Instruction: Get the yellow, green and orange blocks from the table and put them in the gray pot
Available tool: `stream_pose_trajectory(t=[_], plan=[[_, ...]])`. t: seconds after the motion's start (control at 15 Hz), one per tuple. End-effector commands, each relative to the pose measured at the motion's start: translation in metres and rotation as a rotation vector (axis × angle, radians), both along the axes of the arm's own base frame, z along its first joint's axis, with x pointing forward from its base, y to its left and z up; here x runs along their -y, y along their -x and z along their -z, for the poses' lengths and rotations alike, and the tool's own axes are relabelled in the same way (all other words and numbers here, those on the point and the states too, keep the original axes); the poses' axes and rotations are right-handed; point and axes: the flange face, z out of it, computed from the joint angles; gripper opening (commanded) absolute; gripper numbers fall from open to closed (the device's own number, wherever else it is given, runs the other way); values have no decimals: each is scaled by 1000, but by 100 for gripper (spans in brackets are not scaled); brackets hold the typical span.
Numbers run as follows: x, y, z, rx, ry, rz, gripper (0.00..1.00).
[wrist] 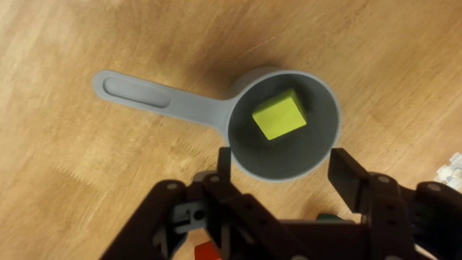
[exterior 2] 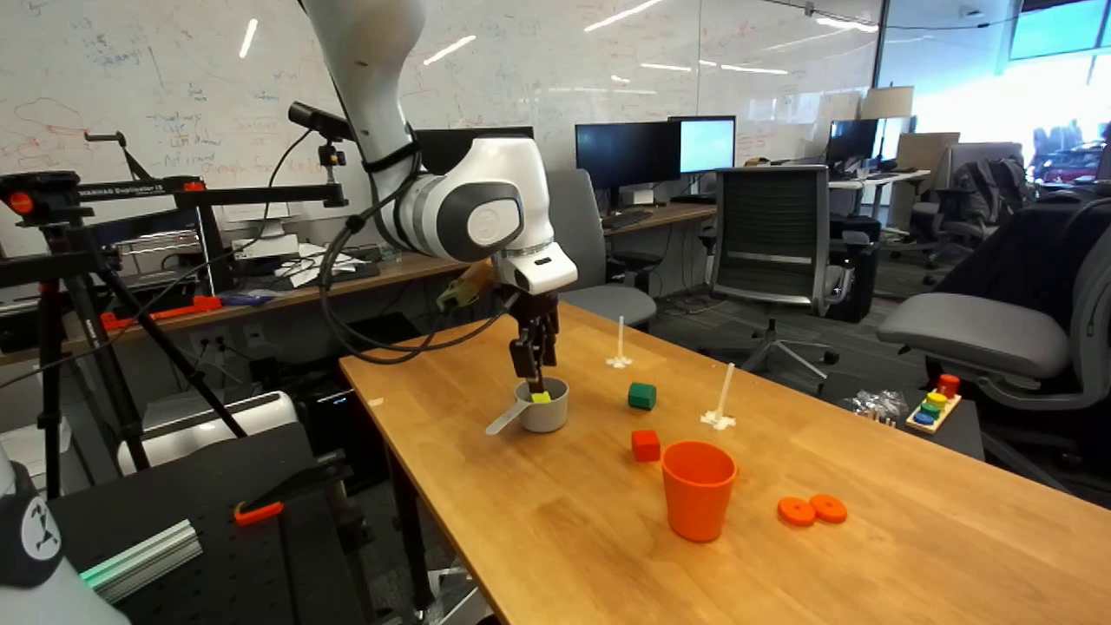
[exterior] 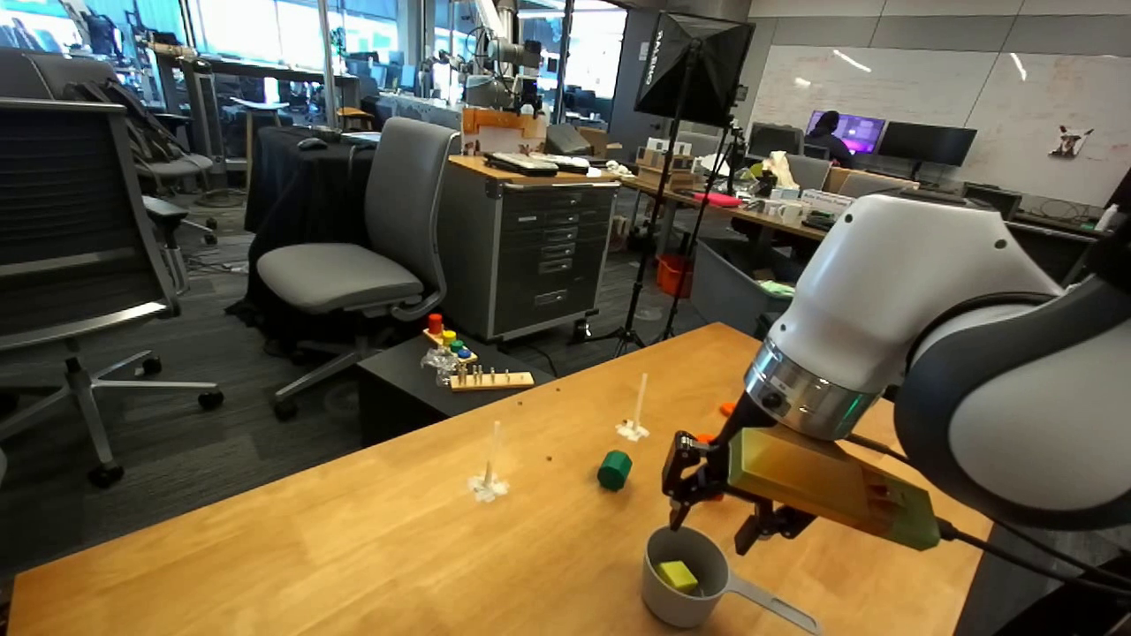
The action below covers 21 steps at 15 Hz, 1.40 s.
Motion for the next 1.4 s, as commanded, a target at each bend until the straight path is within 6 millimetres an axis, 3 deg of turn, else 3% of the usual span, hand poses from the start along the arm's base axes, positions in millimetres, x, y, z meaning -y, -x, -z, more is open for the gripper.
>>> stream_pose_trajectory(t=[0.0, 0.2, 0.53, 0.87, 1.33], plan=[[11, -3, -10, -6, 18, 5, 99], [28, -17, -9, 31, 90, -50, 100], [60, -58, -4, 33, 180, -59, 100], [59, -108, 2, 36, 212, -44, 100], [50, -162, 33, 60, 195, -13, 100]])
